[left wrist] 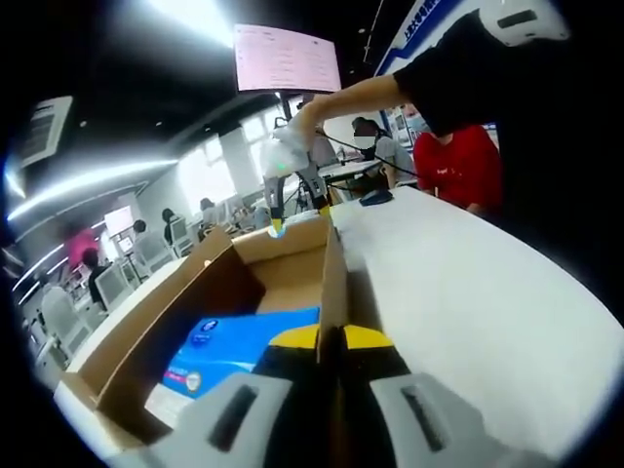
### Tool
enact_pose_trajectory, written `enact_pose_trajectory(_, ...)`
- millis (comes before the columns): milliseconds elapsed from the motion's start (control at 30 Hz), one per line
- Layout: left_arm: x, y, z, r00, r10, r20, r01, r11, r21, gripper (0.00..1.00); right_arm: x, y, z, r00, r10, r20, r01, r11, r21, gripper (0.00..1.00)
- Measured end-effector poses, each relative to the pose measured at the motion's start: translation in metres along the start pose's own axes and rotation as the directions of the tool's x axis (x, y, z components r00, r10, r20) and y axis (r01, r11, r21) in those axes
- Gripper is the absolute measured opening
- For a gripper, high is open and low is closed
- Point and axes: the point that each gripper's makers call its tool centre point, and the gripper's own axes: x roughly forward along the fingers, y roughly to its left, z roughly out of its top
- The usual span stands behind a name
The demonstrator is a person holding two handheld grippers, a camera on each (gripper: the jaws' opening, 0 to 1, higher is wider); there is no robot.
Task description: Operate the shoe box by opening the lid, removing the specified soft item, and placing it in the target area until the item is outside and the box remains undamaged.
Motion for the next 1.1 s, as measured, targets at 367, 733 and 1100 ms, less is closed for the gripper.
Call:
enact_pose_trajectory(367,0.0,0.0,0.0,1.0,-0.001,-0.001,0.001,1.0,-0.001,0.06,0.009,-0.003,0.001,1.0,-0.014,0.014,0.013,1.0,0.024,0.62)
enact_pose_trajectory(733,0.001,-0.002,0.001,1.0,-0.007,0.0,0.007,1.0,0.003,0.06,0.007,-0.002,-0.001,0.999,-0.028,0.016,0.028,0.999,-0.025,0.59)
enact_pose_trajectory(1100,0.001,-0.002,0.001,1.0,-0.01,0.002,0.01,1.0,0.005,0.06,0.006,-0.013,-0.006,1.0,-0.023,-0.013,0.022,0.997,-0.071,0.58)
